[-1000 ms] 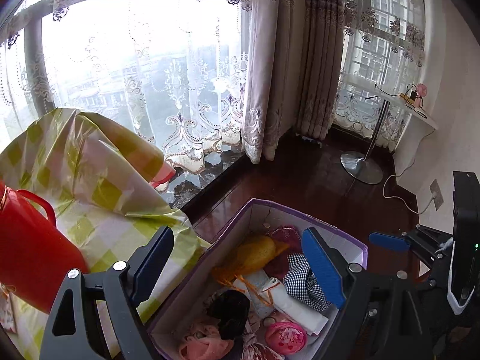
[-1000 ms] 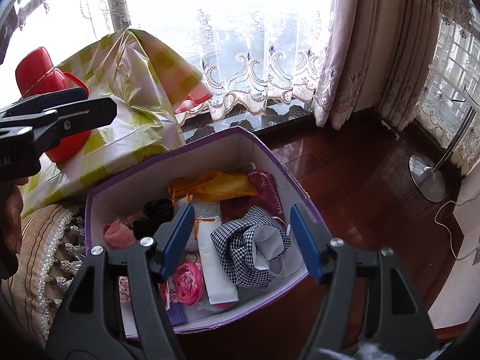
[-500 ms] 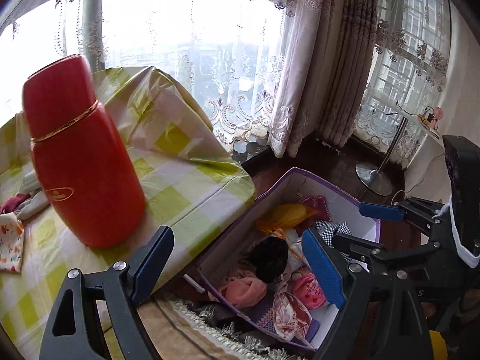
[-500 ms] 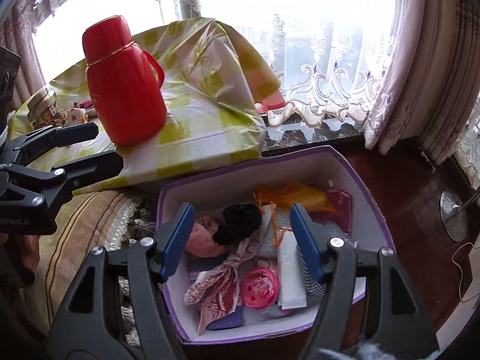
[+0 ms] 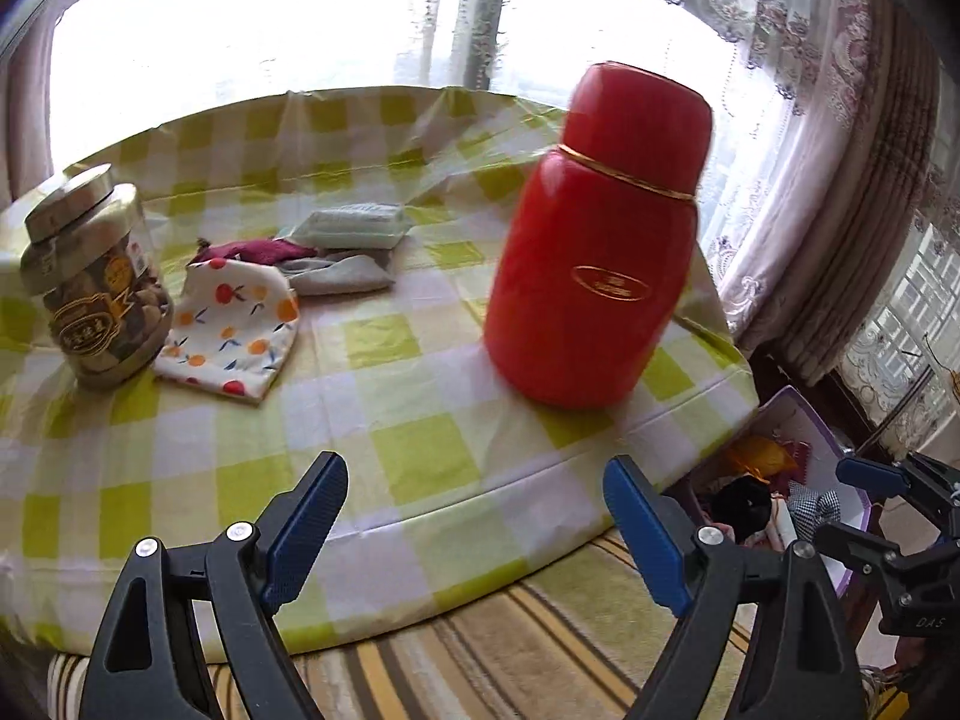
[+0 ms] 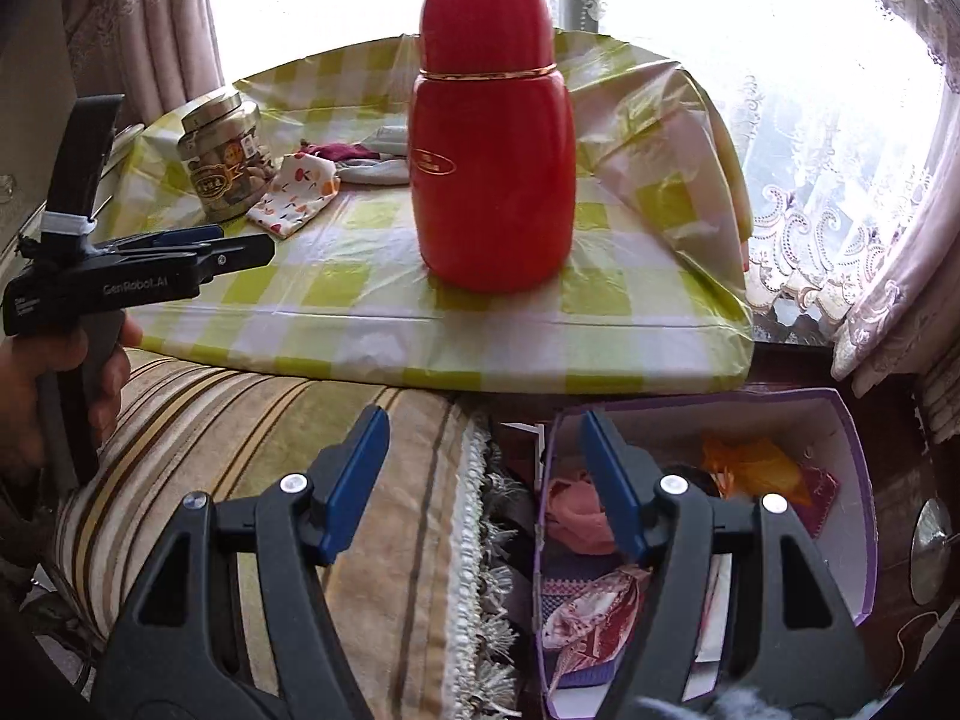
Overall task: Organize soft objects
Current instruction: 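Move both open tools back over the table toward the remaining items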
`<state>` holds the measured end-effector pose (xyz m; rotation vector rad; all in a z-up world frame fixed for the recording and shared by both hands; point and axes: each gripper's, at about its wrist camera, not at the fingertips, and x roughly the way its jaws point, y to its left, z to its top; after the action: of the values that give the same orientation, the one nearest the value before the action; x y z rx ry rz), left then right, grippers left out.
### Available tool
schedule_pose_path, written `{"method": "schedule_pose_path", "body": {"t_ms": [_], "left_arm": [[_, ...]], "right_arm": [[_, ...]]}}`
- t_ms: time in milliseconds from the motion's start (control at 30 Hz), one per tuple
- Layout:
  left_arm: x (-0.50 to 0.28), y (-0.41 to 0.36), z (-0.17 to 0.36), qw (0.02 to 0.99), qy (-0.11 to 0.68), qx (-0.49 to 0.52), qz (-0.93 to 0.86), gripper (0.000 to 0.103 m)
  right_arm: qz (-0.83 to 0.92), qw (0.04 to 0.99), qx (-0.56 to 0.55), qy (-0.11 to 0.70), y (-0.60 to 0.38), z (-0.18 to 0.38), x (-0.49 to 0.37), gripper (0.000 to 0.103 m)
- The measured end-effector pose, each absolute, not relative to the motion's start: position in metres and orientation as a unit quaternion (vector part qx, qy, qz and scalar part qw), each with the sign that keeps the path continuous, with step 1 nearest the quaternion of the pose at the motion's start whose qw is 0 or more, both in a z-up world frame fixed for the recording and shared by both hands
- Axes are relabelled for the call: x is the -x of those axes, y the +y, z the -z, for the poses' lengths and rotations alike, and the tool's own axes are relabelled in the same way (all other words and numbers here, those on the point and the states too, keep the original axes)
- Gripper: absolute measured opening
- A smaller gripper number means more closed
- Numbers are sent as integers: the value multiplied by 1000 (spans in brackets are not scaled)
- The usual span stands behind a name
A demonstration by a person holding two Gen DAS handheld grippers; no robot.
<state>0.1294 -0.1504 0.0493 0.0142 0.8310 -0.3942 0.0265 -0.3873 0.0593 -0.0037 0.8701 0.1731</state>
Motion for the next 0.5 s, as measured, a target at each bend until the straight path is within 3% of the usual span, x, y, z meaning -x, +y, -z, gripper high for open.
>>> {"method": "schedule_pose_path", "body": {"t_ms": [500], "left_arm": [[-247,-36,-10,892,445,56,61,88]], "right_arm": [[-175,890,65,415,-282,-72,-89,70]]}}
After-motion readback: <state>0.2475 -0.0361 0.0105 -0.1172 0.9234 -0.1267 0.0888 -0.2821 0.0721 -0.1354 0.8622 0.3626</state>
